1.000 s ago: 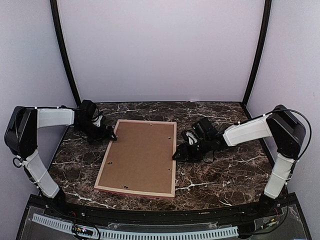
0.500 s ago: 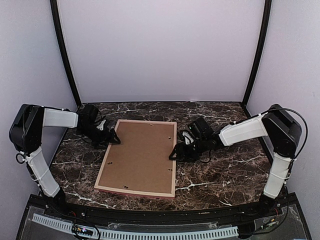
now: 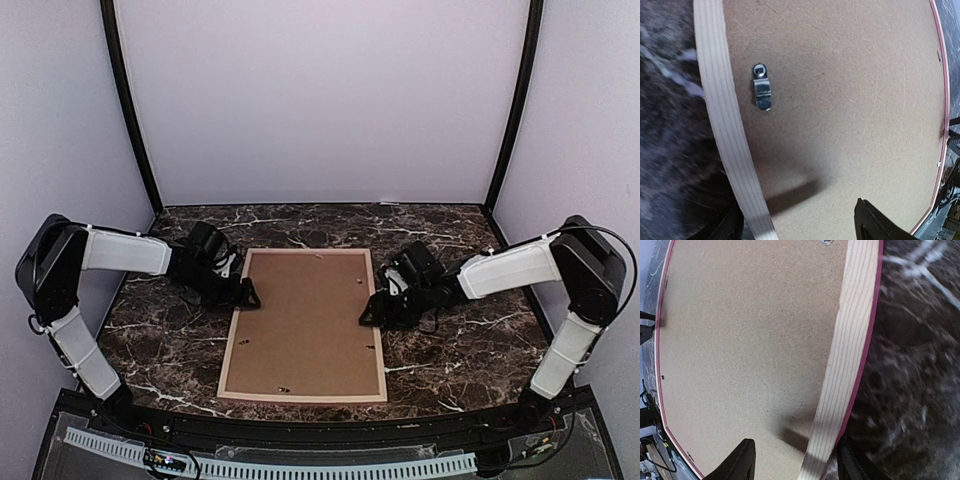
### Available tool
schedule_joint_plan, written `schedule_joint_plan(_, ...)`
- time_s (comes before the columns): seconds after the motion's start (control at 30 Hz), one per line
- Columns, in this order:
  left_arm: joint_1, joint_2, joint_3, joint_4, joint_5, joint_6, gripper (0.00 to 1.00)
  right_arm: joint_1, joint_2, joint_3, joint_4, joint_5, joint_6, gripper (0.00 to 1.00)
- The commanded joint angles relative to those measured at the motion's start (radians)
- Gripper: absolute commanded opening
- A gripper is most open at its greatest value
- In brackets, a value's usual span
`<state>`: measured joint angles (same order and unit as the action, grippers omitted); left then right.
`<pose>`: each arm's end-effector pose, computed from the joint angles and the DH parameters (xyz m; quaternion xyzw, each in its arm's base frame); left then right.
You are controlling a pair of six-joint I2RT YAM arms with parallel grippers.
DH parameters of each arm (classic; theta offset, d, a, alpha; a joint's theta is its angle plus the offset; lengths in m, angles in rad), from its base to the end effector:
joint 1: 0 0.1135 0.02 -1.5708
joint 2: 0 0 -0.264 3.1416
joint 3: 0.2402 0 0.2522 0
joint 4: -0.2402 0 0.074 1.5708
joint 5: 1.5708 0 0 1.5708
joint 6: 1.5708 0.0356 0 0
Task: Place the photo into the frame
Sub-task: Frame the body at the center of the board, then press the fastener onto the backboard.
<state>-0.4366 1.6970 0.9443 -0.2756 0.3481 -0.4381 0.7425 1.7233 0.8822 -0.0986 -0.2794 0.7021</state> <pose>0.2926 -0.1499 0.1597 0.0457 0.9489 -0.2629 0.1684 0.2380 0.2317 0.1445 -0.0622 0.9403 0.3025 0.1431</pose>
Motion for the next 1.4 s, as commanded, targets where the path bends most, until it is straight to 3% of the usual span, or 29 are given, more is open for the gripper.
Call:
schedule_joint_plan(0.0,-0.131,-0.070,-0.053,0.038,0.090,-0.098,0.78,0.017,-0.151,-0.102,0.008,0.035,0.037,0.57)
schedule_joint_plan(0.13,-0.187,-0.104,-0.061,0.037,0.034,-0.126,0.76,0.016,-0.260,-0.161,-0.057,0.110,0.030,0.57)
schedule_joint_plan(0.33,-0.197,-0.102,-0.068,0.024,-0.037,-0.118,0.60,0.004,-0.297,-0.140,-0.141,0.181,-0.023,0.58)
schedule_joint_plan(0.8,-0.197,-0.002,-0.015,-0.006,-0.092,-0.091,0.34,-0.071,-0.227,0.017,-0.221,0.275,-0.136,0.66)
schedule_joint_plan(1.37,-0.198,0.042,0.040,-0.062,-0.143,-0.086,0.18,-0.144,-0.016,0.178,-0.257,0.275,-0.263,0.73)
